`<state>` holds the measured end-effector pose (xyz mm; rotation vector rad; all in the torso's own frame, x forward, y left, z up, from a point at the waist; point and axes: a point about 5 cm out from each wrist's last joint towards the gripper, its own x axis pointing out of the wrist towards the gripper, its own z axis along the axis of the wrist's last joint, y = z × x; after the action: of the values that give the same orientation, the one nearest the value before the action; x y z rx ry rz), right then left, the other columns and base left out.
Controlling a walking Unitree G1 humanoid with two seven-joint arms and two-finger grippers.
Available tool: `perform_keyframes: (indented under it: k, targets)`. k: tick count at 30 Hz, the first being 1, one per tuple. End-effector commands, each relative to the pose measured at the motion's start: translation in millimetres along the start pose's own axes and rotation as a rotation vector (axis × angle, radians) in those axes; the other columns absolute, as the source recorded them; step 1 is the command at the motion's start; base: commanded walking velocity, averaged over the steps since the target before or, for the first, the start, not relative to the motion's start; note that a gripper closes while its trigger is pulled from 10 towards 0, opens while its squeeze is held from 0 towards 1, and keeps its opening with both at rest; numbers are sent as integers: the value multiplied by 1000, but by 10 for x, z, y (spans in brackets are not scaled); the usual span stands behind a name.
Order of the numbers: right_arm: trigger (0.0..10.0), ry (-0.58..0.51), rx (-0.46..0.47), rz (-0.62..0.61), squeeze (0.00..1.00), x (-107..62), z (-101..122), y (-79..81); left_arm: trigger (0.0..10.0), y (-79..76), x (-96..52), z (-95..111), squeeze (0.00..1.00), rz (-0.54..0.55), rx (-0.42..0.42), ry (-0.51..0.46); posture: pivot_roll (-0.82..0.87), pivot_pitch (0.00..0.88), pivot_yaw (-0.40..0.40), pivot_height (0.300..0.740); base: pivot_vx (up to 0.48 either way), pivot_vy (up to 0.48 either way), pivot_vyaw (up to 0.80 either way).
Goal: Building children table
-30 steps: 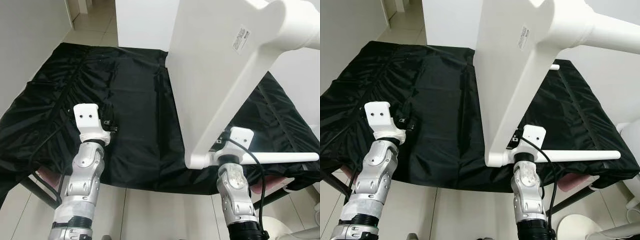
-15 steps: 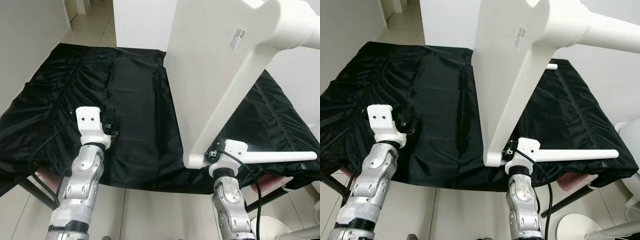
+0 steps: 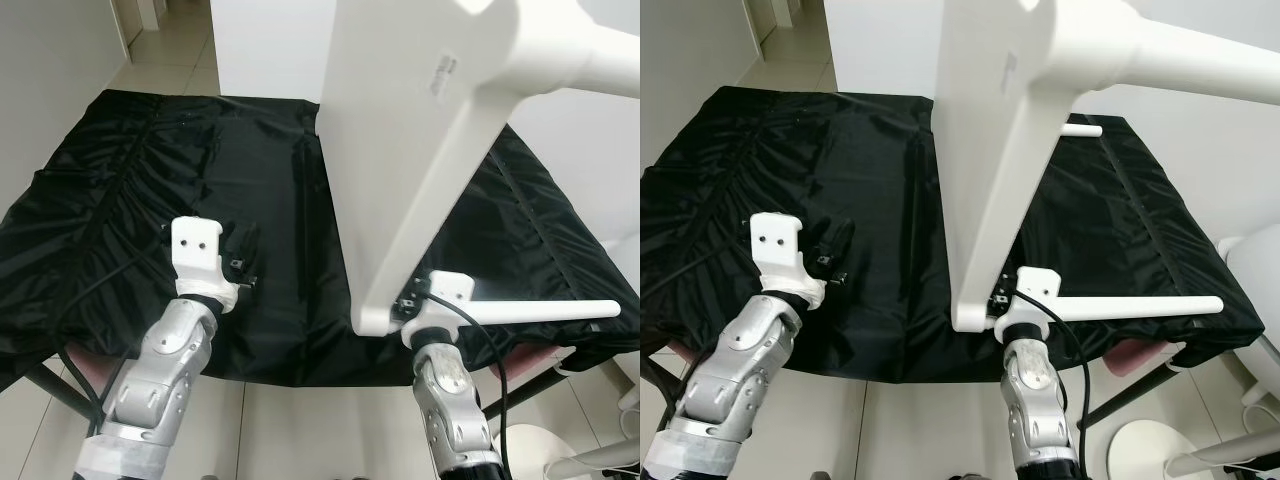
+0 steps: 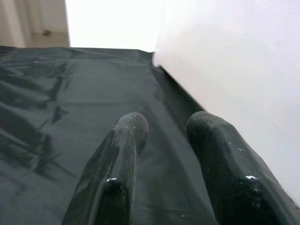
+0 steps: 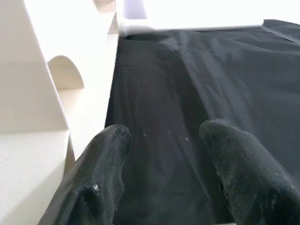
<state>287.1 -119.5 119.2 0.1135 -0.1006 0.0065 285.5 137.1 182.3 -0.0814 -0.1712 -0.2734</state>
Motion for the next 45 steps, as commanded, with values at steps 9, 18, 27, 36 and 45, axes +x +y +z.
perform_keyframes:
  k: [9,18,27,36,45]
  targets:
    - [10000,82,139,190,0,164,-92,627,10000,-152,-96,258,0,-462,20,-5,113,105,-61,740,0,0,0]
    - [10000,75,154,285,0,298,-59,980,10000,-98,-125,318,0,-488,43,38,116,111,-50,740,0,0,0]
    - [10000,24,124,279,0,271,-45,853,10000,-121,-204,332,0,-535,49,80,128,126,-54,740,0,0,0]
    - [10000,-165,116,162,0,67,154,228,10000,-180,-315,235,0,-605,57,153,99,143,-49,740,0,0,0]
    - [10000,-123,86,173,0,-182,126,-55,10000,-196,-271,233,0,-617,59,156,77,133,-40,740,0,0,0]
